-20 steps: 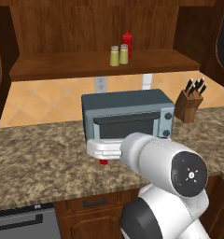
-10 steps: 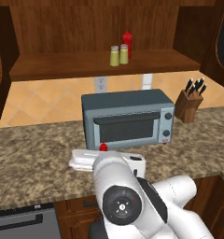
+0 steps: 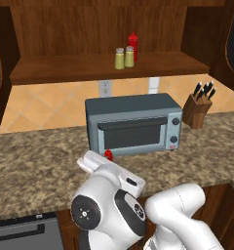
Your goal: Put the shaker and condiment bottle from the counter next to their counterparts in the cabinet.
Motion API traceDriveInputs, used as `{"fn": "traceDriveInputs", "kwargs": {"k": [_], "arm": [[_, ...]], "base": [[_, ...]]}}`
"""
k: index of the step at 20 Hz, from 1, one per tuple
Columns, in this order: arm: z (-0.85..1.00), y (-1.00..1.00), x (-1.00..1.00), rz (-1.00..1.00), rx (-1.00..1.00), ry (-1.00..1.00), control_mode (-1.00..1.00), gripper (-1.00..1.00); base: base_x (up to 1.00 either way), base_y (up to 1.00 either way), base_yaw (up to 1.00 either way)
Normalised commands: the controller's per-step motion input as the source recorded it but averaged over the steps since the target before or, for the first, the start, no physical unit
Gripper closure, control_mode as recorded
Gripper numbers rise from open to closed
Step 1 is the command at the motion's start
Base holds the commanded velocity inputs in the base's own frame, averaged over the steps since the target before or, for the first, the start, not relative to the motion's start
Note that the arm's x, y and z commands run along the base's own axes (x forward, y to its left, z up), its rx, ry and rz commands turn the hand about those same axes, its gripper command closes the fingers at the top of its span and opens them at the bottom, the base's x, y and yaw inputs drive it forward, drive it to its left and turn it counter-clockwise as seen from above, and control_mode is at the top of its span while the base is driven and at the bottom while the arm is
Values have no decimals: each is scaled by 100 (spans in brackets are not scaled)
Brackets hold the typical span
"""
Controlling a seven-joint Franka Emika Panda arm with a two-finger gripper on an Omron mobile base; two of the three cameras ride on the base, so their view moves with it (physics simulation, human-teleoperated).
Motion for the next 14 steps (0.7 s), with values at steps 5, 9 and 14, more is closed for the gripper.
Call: {"fn": "traceDriveInputs", "kwargs": {"k": [5,9,14], "arm": [[-27,-41,39,-9,10,0,-100,-100],[-12,0,7,4,0,1,-100,-100],[-15,-5,0,0,-4,2,-100,-100]], "base": [[0,0,0],[0,0,0],[0,0,0]]}}
